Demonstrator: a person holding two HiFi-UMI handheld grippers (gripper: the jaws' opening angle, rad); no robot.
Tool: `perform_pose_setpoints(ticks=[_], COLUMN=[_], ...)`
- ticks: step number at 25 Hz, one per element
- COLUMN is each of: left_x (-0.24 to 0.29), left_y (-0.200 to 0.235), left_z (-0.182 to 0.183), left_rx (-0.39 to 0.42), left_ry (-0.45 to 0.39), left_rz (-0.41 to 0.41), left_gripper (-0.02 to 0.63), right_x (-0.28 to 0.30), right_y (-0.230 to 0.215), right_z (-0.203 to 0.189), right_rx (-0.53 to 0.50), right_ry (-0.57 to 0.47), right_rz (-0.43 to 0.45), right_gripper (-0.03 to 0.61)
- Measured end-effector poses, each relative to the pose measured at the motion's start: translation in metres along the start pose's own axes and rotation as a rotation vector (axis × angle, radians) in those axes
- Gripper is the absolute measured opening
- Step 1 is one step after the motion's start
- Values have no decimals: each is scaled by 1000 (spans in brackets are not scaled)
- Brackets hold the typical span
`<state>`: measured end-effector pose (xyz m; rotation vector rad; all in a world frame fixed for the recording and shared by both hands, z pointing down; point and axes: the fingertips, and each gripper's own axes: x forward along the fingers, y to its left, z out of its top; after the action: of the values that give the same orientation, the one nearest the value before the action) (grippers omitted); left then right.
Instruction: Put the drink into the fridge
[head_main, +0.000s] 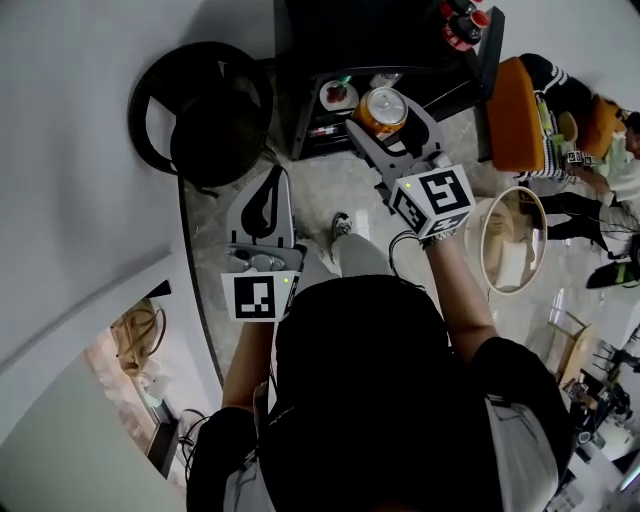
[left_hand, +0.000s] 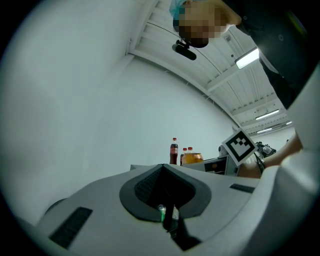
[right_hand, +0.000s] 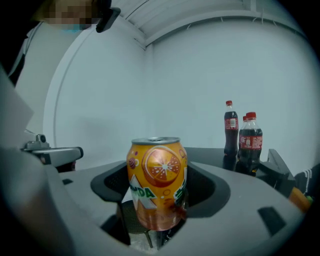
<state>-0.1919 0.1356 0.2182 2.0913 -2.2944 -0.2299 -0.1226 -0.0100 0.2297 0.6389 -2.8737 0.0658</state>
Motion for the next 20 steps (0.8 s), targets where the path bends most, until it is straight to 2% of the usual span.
perform_pose_setpoints(ticks=[4, 11, 16, 20], left_x=[18, 49, 65, 80], left_y=[-8, -39, -56, -66], left_z=[-17, -32, -73, -103], left_rx=[11, 7, 11, 10], left_ry=[46, 9, 67, 79], left_rz=[8, 14, 36, 37], left_gripper=[9, 9, 9, 9], right_x=[0, -5, -7, -4], right_y=[-8, -33, -50, -64], right_z=[-22, -67, -108, -139], right_rx=[24, 48, 36, 46], right_ry=[26, 77, 108, 120], right_rz=[33, 79, 104, 114], right_gripper=[325, 325, 325, 325])
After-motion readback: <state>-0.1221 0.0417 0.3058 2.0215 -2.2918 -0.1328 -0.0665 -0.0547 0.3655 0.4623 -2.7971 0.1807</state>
